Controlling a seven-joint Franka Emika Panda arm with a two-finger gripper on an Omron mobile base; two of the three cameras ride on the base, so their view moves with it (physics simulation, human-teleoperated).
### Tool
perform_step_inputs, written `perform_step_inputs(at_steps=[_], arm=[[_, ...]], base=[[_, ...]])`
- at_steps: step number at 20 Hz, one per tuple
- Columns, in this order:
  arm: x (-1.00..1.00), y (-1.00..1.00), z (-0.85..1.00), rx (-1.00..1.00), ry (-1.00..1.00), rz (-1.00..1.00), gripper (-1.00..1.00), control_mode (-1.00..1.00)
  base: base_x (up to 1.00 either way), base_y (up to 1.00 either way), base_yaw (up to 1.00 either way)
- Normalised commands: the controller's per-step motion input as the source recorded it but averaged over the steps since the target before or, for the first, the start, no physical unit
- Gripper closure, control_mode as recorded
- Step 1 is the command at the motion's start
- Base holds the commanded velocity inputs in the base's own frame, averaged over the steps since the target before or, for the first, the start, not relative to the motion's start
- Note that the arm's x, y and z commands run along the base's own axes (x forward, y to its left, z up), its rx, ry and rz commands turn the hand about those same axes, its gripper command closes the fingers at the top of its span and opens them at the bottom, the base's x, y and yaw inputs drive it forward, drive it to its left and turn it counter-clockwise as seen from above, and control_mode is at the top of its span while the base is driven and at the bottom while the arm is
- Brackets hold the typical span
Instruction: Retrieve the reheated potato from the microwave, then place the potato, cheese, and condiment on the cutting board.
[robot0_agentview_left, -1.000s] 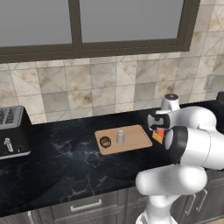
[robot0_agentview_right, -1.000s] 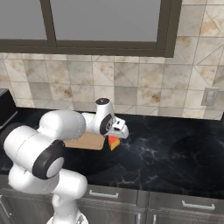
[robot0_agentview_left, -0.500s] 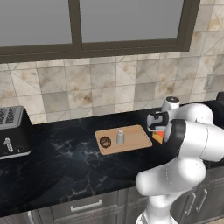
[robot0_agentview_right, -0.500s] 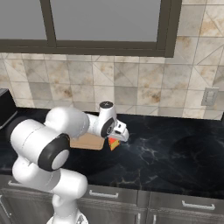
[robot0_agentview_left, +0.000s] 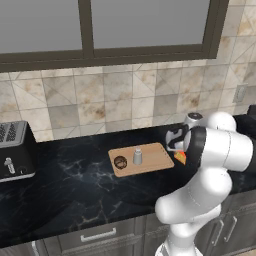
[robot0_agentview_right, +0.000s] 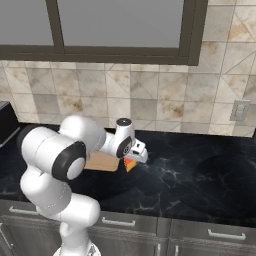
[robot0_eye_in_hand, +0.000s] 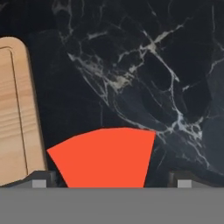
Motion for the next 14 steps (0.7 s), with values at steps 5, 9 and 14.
perform_step_inputs(at_steps=[5, 9, 14], arm=[[0.07, 0.09, -0.22, 0.00, 0.00, 0.00, -1.00, -1.00], [0.14, 0.01, -0.17, 0.00, 0.00, 0.00, -1.00, -1.00], [0.03, 0.00, -0.04, 0.00, 0.00, 0.00, 1.00, -1.00]], base=[[0.00, 0.00, 0.00], [0.00, 0.00, 0.00], [0.00, 0.00, 0.00]])
